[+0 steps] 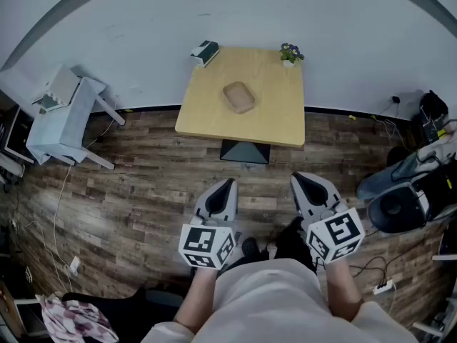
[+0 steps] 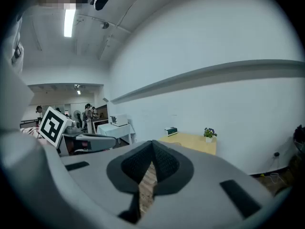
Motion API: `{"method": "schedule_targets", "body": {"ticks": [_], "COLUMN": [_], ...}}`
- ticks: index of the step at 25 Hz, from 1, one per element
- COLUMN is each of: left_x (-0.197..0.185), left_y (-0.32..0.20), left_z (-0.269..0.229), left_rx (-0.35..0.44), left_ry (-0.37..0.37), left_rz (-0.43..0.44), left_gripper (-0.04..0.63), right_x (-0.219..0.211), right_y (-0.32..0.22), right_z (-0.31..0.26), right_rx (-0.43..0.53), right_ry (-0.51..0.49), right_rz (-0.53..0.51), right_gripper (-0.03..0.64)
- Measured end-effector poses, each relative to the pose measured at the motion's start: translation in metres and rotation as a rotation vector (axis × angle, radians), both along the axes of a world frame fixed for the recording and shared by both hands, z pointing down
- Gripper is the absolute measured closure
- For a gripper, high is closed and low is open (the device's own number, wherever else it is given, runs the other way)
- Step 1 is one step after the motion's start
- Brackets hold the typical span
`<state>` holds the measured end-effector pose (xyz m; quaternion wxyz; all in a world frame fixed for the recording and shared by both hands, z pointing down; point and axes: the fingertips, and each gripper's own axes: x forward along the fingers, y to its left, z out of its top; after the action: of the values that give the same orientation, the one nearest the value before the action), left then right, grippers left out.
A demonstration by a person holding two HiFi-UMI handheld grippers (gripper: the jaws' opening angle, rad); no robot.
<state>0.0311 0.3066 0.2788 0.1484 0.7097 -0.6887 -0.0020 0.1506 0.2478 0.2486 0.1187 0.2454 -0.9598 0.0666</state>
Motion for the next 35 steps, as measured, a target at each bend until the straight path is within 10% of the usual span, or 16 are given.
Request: {"method": "schedule_targets", "body": {"ticks": [35], "left_x": [-0.004], "left_y": [0.016], "left_z": [0.029], "left_rx": [-0.062], "left_ry": [-0.017], "left_rz": [-0.024], "left_gripper": [0.588], "right_x": [0.002], "right_y": [0.002], "right_z": [0.033], "right_rx": [-0.085], "right_ry": [0.017], "right_rz": [-0.040], "right_gripper": [0.612]}}
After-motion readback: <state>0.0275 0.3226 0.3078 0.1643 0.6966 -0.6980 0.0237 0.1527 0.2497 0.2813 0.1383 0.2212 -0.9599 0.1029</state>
